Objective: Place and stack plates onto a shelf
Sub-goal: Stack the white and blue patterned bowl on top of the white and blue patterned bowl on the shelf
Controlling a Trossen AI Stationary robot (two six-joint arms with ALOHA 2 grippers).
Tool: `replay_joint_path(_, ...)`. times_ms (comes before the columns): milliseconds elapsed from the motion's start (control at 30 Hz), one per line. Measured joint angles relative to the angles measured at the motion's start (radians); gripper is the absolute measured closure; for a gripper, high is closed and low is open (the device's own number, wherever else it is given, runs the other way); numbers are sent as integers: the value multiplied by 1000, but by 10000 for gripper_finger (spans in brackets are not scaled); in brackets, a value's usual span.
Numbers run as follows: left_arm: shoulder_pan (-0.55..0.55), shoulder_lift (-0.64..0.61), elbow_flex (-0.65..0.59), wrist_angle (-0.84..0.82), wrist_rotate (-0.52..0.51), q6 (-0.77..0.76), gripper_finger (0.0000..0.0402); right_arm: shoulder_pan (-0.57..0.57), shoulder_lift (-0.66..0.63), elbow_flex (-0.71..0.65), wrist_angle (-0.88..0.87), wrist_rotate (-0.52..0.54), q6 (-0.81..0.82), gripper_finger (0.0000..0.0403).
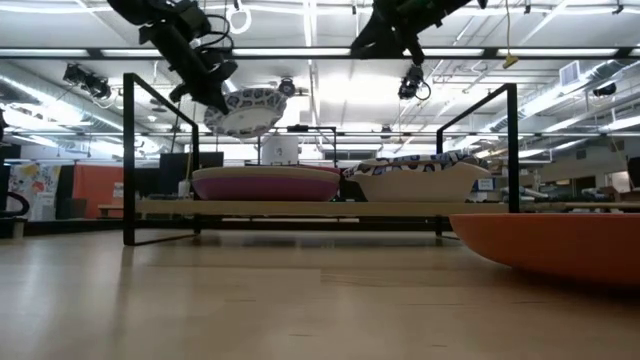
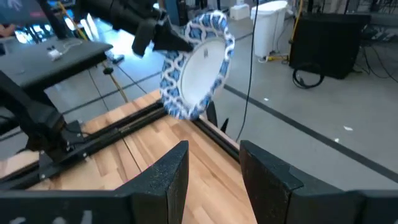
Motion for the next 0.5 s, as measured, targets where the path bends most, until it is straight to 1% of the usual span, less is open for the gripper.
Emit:
replay_joint_path(367,-209,0,0,27,-1,-1,395,-27,35,0,68,-1,0,254)
replay_joint_path(500,-278,0,0,31,0,1,395,-28,56,0,79,-24,0,253)
